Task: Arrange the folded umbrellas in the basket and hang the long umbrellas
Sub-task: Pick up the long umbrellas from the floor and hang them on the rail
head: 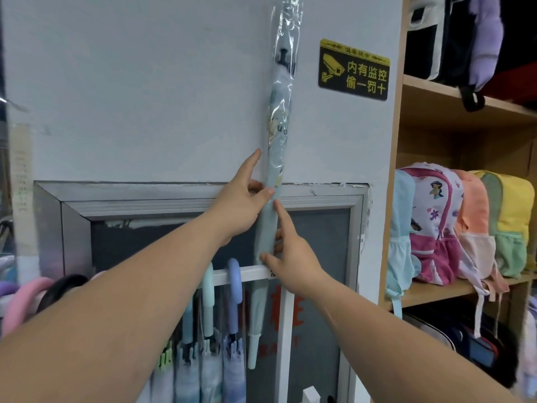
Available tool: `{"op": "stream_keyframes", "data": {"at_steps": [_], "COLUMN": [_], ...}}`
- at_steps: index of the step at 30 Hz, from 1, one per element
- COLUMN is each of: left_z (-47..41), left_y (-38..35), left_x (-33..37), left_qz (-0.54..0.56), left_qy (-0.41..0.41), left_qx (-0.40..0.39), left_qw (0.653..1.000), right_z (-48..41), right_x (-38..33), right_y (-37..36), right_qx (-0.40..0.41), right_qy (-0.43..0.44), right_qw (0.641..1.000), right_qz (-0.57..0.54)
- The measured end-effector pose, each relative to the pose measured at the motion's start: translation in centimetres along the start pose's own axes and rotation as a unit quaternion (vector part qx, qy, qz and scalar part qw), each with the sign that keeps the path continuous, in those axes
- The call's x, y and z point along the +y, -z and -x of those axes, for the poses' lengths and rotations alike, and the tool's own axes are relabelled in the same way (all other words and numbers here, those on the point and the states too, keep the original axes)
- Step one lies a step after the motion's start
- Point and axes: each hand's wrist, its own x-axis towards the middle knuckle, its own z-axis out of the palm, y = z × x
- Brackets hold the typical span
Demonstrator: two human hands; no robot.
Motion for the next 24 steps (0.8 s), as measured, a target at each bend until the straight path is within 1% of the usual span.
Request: {"op": "stream_keyframes", "data": {"at_steps": [4, 7, 8, 10, 12, 14, 16, 18, 24], "left_z": [0.0, 0.1, 0.4, 1.0, 1.5, 2.0, 2.2, 2.3, 3.1], "left_y": [-0.4, -0.4, -0.4, -0.3, -0.2, -0.2, -0.2, 0.0, 0.1], "left_x": [-0.1, -0.6, -0.8, -1.5, -2.1, -2.3, -2.6, -2.8, -3.8], "left_qz": [-0.011, 0.01, 0.02, 0.016, -0.012, -0.01, -0.002, -0.016, -0.044], "left_qy": [0.007, 0.015, 0.014, 0.0, -0.006, 0.006, 0.019, 0.026, 0.058], "left_qx": [0.023, 0.044, 0.04, 0.03, 0.016, 0.009, 0.017, 0.017, -0.011], "left_qw": [1.0, 0.999, 0.999, 0.999, 1.0, 1.0, 1.0, 0.999, 0.997], "right_z": [0.8, 1.0, 0.9, 0.1, -1.5, -3.2, -4.9, -6.3, -7.9], "right_x": [0.3, 0.1, 0.0, -1.0, -2.6, -4.5, -6.0, -7.2, -8.6], "right_y": [-0.4, -0.1, 0.3, 1.3, 2.8, 4.4, 5.6, 6.4, 6.5], "right_qx": [-0.003, -0.02, -0.013, 0.033, 0.073, 0.082, 0.073, 0.048, -0.019], "right_qy": [0.037, 0.044, 0.043, 0.049, 0.042, 0.024, 0.017, 0.011, 0.025], "right_qw": [0.998, 0.998, 0.998, 0.998, 0.994, 0.988, 0.989, 0.992, 0.996], "right_qz": [0.043, 0.05, 0.039, 0.0, -0.074, -0.127, -0.13, -0.117, -0.079]}}
